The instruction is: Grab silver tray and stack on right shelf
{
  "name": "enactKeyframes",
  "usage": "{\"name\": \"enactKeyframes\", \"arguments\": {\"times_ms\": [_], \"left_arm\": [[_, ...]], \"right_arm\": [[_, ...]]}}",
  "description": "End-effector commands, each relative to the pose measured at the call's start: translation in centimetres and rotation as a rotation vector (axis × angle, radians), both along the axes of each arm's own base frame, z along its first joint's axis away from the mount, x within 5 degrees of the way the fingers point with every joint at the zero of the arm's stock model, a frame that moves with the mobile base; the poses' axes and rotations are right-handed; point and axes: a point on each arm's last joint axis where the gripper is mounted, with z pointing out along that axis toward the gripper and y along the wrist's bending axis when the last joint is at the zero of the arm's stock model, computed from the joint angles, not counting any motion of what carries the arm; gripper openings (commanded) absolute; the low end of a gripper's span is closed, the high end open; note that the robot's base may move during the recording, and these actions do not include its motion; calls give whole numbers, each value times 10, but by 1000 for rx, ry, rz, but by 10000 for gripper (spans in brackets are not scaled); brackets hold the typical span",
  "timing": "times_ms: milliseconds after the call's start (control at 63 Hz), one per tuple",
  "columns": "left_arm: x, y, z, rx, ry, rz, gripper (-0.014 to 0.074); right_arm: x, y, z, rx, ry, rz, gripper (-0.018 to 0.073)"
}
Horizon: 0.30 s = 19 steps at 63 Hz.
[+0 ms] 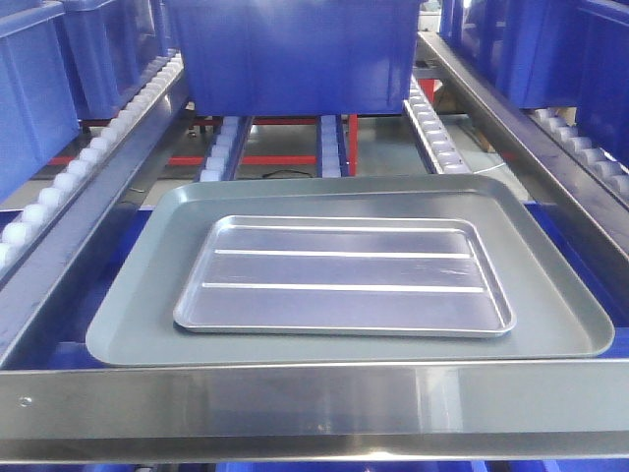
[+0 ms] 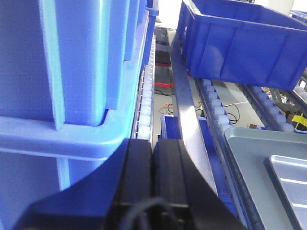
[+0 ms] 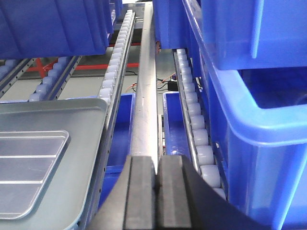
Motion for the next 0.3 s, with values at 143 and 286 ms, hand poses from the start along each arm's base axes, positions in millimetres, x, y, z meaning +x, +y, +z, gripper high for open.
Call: {"name": "enactKeyframes", "arguments": {"times_ms": [143,286], "left_arm": [[-1,0,3,-13,-88,1,-101],[-1,0,3,-13,-88,1,-101]], "right_arm": [[-3,-1,16,-12,-127,-11,55],[-3,-1,16,-12,-127,-11,55]]}}
